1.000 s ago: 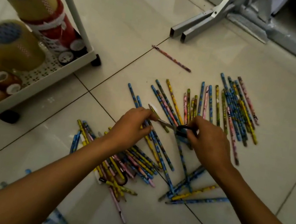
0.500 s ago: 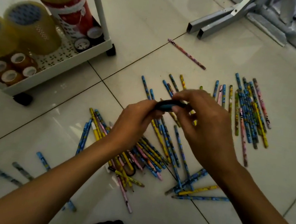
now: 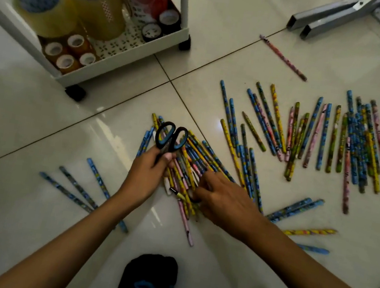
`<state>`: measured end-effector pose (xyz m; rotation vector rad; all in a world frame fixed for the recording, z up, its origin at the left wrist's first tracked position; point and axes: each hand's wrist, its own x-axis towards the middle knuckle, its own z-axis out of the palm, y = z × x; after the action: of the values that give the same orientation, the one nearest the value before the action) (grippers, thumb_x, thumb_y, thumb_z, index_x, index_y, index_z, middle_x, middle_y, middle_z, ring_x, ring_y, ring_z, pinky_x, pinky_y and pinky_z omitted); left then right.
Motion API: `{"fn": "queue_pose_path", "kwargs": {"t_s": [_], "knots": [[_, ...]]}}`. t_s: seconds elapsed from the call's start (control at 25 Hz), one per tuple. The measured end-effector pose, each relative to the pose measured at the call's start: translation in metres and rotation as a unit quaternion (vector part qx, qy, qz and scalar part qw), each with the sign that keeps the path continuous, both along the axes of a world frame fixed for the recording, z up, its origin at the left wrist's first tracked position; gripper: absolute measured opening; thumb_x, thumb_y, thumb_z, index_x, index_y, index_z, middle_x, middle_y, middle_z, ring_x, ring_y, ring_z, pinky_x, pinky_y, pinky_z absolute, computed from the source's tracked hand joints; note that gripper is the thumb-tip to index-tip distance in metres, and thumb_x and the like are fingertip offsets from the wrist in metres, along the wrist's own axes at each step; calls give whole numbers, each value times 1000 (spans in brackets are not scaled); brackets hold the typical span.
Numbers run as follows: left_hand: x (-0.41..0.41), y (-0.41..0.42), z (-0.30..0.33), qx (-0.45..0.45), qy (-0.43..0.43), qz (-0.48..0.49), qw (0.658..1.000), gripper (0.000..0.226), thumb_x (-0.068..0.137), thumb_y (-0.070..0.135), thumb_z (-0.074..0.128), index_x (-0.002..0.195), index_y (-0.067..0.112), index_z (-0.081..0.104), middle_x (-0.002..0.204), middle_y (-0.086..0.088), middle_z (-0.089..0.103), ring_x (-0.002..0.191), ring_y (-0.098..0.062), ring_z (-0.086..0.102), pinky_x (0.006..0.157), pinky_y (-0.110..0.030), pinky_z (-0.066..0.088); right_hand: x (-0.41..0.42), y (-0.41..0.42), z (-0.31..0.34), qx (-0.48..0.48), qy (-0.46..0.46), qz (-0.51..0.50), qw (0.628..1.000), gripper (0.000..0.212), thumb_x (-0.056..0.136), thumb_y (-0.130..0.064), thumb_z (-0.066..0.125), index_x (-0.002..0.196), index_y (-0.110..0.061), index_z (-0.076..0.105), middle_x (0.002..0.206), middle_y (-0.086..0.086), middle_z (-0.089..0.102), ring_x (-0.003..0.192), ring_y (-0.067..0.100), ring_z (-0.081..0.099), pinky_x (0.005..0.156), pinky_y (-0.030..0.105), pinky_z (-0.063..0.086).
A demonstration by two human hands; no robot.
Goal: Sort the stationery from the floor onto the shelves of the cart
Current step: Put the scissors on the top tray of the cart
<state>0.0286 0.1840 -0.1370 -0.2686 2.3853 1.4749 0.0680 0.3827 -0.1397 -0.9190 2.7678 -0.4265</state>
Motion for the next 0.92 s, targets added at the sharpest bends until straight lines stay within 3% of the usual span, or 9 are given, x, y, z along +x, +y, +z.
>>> {"fn": "queue_pose_path", "kwargs": {"t_s": [0.2, 0.32, 0.44, 0.6, 0.76, 0.92], "knots": [[5, 2, -6, -19, 5, 3, 1000, 14, 98, 25, 49, 104, 23, 62, 85, -3, 67, 72, -10, 60, 73, -35, 51, -1, 3, -4, 8, 62, 50, 997, 11, 82, -23, 65, 93, -19, 65, 93, 4, 53, 79, 20, 53, 49, 31, 41], [8, 9, -4, -20, 18, 2, 1000, 24, 92, 34, 58, 110, 21, 63, 89, 5, 67, 83, -8, 62, 75, -29, 50, 0, 14, 5, -34, 57, 30, 997, 15, 77, -22, 61, 89, -13, 60, 96, 7, 55, 75, 22, 51, 55, 32, 44], [7, 18, -5, -22, 16, 13, 1000, 19, 86, 35, 66, 98, 21, 63, 82, 8, 64, 79, -8, 61, 71, -21, 47, 6, 24, 12, -129, 4, -84, 988, 18, 78, -25, 56, 88, -10, 53, 102, 6, 50, 79, 21, 50, 62, 32, 45], [4, 26, -8, -38, 17, 0, 999, 23, 90, 37, 60, 105, 19, 63, 91, 6, 65, 88, -13, 60, 75, -26, 47, 15, 29, 17, -340, -102, -263, 897, 17, 81, -27, 48, 85, -12, 48, 98, 2, 50, 88, 16, 51, 73, 19, 40], [3, 28, -11, -36, 17, 0, 999, 30, 96, 35, 52, 111, 12, 63, 85, 2, 60, 84, -18, 59, 62, -19, 40, 22, 30, 18, -443, -121, -402, 792, 17, 86, -32, 46, 85, -16, 53, 84, 0, 63, 78, 15, 63, 68, 28, 51], [-5, 26, 1, 36, 27, 56, 997, 20, 98, 29, 48, 103, 19, 64, 79, 7, 62, 77, -12, 60, 65, -17, 44, 2, 42, 45, -458, -38, -411, 787, 13, 94, -35, 48, 97, -29, 59, 88, -1, 70, 84, 11, 70, 65, 26, 57]]}}
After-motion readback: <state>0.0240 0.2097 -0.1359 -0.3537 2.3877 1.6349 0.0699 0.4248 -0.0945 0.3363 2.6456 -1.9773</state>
